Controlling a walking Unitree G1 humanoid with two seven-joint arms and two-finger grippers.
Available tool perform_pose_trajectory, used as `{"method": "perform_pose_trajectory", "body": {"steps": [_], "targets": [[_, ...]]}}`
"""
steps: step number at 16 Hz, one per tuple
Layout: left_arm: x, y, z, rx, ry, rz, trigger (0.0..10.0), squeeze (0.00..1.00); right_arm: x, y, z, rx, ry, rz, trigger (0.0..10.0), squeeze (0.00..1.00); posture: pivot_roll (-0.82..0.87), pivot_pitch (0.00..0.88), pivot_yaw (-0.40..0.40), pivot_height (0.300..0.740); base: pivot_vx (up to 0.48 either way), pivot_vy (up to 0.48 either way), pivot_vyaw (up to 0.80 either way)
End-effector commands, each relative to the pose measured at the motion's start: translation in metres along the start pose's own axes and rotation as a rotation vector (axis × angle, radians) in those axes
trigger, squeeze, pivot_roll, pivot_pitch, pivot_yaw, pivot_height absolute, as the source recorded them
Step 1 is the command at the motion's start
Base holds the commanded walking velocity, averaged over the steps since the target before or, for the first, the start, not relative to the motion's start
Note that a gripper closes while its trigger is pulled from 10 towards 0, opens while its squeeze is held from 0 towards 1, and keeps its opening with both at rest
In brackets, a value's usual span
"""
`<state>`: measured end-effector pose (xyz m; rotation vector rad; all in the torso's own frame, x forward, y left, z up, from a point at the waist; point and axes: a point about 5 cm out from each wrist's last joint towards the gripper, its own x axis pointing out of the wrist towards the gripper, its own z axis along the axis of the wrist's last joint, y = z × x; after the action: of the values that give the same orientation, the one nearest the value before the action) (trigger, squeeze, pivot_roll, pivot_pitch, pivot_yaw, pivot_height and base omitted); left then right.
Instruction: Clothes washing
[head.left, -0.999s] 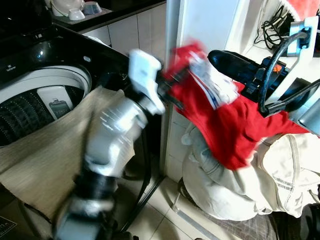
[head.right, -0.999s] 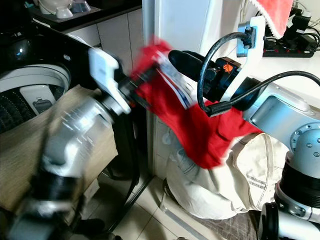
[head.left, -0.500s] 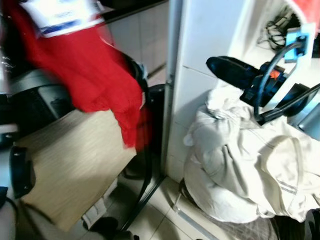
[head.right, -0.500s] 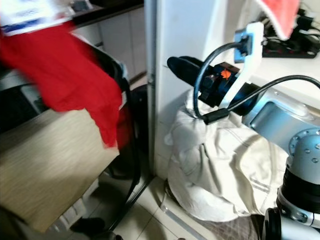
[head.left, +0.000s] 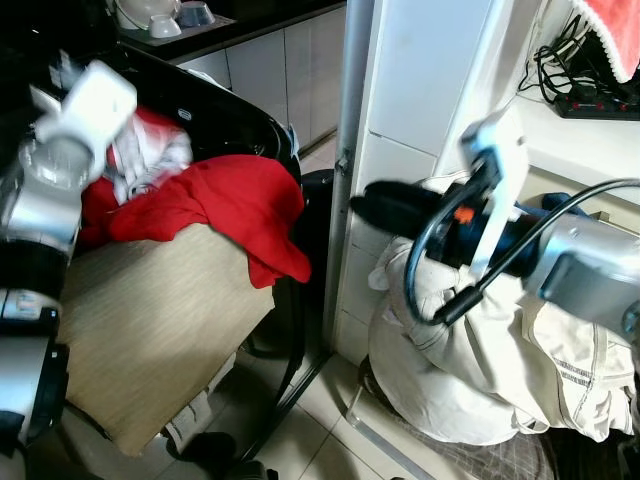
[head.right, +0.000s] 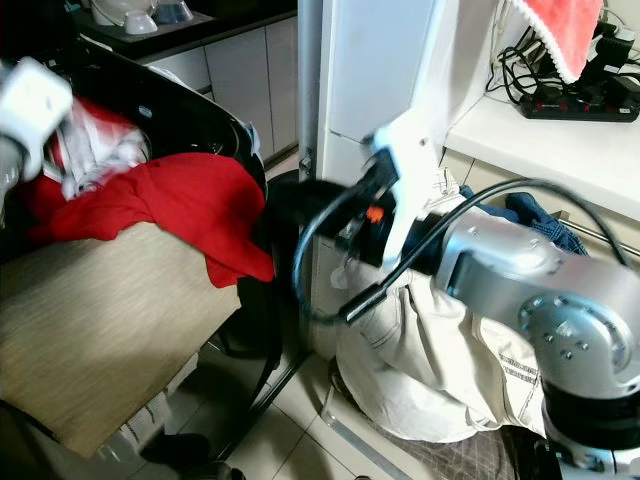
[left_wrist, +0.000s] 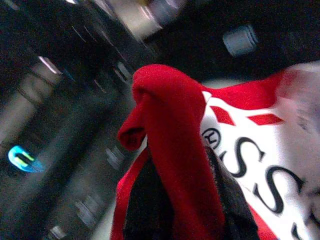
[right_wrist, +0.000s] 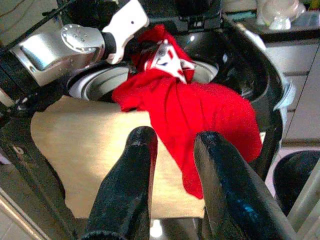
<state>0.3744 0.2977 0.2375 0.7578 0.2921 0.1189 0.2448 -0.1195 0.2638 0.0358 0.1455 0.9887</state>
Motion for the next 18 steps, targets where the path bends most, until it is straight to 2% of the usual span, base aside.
{"method": "perform_pose_trajectory", "body": {"steps": [1,2,4,7,9,13,14,15,16,17,18], "targets": [[-0.003,0.009,-0.004,-0.034,0.032,-0.015,10.0,1.0,0.0,0.004,0.0,-0.031,0.013,0.019,10.0,0.0,-0.09,0.0,0.024,0.74,0.0,0.0,0.0],[-0.003,0.015,-0.005,-0.041,0.043,-0.003,10.0,1.0,0.0,0.005,-0.002,-0.035,0.018,0.027,10.0,0.0,-0.09,0.0,0.022,0.74,0.0,0.0,0.0],[-0.006,0.036,-0.007,0.002,0.065,0.054,10.0,1.0,0.001,0.006,-0.003,-0.038,0.021,0.048,10.0,0.0,-0.08,0.0,0.018,0.74,0.0,0.0,0.0],[-0.011,0.051,-0.009,0.01,0.1,0.064,10.0,1.0,0.002,0.004,-0.006,-0.04,0.032,0.04,10.0,0.0,-0.08,0.0,0.018,0.74,0.0,0.0,0.0],[-0.013,0.049,-0.008,-0.006,0.1,0.009,10.0,1.0,0.002,0.002,-0.006,-0.037,0.032,0.035,10.0,0.0,-0.08,0.0,0.02,0.74,0.0,0.0,0.0],[-0.011,0.043,-0.003,0.004,0.063,-0.026,10.0,1.0,0.001,0.003,-0.006,-0.023,0.016,0.051,10.0,0.0,-0.08,0.0,0.021,0.74,0.0,0.0,0.0],[-0.011,0.043,0.012,0.004,-0.046,0.003,10.0,1.0,0.0,0.0,-0.007,-0.036,0.014,0.026,10.0,0.0,-0.08,0.0,0.019,0.74,0.0,0.0,0.0],[-0.012,0.035,0.032,-0.076,-0.188,-0.051,10.0,0.88,0.0,-0.006,-0.007,-0.055,0.01,-0.037,10.0,0.0,-0.08,0.0,0.018,0.74,0.0,0.0,0.0],[-0.022,0.01,0.066,-0.212,-0.429,-0.228,10.0,0.0,0.0,-0.02,-0.008,-0.082,0.005,-0.159,10.0,0.0,-0.08,0.0,0.014,0.74,0.0,0.0,0.0],[-0.034,-0.014,0.084,-0.27,-0.566,-0.396,10.0,0.0,-0.001,-0.027,-0.009,-0.08,0.002,-0.214,10.0,0.0,-0.08,0.0,0.015,0.74,0.0,0.0,0.0],[-0.046,-0.041,0.088,-0.251,-0.618,-0.564,10.0,0.0,-0.003,-0.029,-0.01,-0.066,-0.006,-0.228,10.0,0.0,-0.08,0.0,0.015,0.74,0.0,0.0,0.0]]}}
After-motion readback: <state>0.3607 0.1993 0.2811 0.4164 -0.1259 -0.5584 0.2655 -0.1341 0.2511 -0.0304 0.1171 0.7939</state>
